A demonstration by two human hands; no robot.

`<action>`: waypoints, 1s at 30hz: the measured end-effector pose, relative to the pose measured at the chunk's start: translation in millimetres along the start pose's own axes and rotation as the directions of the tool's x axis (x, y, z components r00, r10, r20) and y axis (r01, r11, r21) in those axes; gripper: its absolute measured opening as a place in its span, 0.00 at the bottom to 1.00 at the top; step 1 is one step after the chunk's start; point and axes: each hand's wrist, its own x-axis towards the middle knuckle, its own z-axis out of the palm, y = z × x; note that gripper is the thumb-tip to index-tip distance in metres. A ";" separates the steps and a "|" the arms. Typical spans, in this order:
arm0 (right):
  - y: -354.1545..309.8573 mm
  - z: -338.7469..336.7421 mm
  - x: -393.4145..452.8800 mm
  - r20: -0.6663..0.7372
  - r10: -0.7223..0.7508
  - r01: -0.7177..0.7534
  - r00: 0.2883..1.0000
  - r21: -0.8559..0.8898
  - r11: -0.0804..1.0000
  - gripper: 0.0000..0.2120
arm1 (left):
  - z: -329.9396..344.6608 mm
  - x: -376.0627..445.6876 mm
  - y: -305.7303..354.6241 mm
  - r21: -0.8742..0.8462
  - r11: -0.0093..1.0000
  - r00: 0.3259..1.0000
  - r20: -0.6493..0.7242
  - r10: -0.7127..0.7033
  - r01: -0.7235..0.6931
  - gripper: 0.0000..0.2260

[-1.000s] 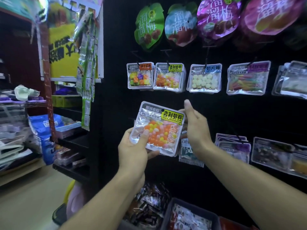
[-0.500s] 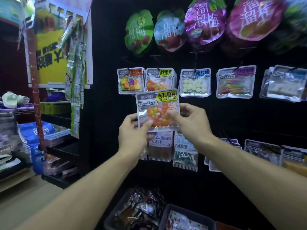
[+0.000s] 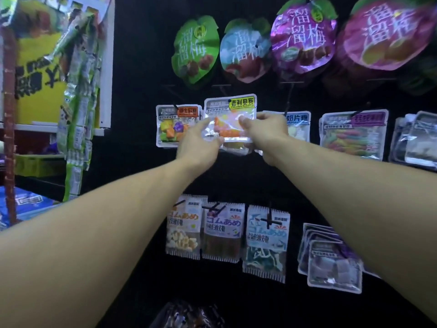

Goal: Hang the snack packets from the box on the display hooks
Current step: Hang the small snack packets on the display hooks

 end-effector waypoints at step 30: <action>40.3 18.8 18.4 0.051 -0.256 0.227 0.965 -0.650 0.725 0.27 | 34.0 15.9 -38.1 0.461 0.884 0.962 0.267 -0.062 -0.071 0.46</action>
